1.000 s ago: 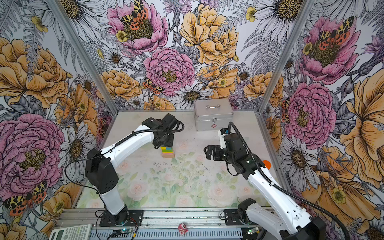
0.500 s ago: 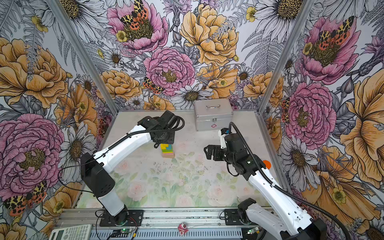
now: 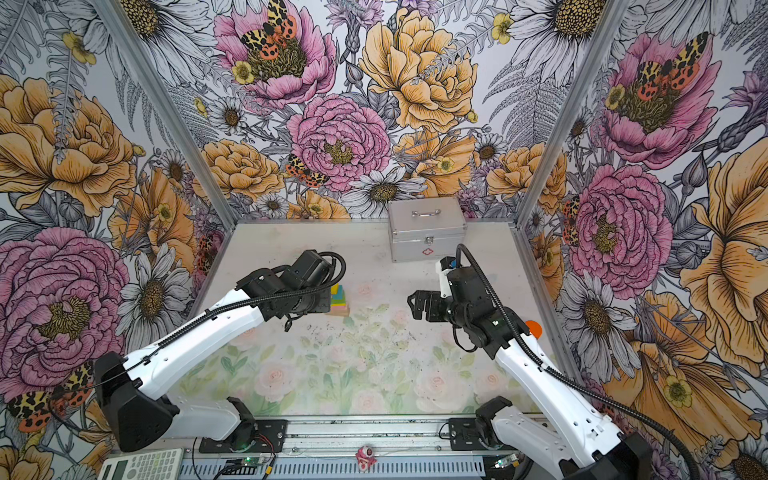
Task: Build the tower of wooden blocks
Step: 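Raise the open left gripper up and away from the stack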
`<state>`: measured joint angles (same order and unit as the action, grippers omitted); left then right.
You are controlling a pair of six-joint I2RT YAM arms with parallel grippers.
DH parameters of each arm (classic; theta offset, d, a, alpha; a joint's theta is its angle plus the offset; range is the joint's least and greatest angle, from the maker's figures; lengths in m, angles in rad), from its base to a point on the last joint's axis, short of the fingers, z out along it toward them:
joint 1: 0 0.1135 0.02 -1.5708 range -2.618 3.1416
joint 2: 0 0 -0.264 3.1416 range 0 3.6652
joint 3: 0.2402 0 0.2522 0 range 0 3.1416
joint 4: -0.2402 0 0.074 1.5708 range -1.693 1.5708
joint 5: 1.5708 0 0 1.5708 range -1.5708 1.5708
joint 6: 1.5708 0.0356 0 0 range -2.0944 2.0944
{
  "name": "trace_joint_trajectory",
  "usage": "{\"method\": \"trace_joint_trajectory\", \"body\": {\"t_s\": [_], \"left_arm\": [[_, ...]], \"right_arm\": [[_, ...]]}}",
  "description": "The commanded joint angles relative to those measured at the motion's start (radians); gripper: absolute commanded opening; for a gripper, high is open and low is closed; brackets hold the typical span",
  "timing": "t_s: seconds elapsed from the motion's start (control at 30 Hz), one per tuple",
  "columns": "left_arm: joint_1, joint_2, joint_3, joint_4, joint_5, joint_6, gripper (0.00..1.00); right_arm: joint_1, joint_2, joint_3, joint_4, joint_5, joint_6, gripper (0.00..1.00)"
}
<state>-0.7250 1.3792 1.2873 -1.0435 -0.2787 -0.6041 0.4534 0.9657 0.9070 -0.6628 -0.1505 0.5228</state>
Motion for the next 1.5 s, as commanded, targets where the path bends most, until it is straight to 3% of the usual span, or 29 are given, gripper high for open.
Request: {"method": "trace_joint_trajectory", "body": {"t_s": [0.0, 0.53, 1.47], "left_arm": [[0.015, 0.022, -0.001, 0.099, 0.039, 0.008, 0.17], [0.054, 0.146, 0.05, 0.138, 0.098, 0.073, 0.14], [0.064, 0.179, 0.058, 0.136, 0.127, 0.107, 0.13]], "right_arm": [[0.005, -0.001, 0.039, -0.009, 0.009, -0.005, 0.99], [0.007, 0.019, 0.066, -0.031, 0.035, -0.01, 0.99], [0.007, 0.03, 0.07, -0.037, 0.04, -0.018, 0.99]]}}
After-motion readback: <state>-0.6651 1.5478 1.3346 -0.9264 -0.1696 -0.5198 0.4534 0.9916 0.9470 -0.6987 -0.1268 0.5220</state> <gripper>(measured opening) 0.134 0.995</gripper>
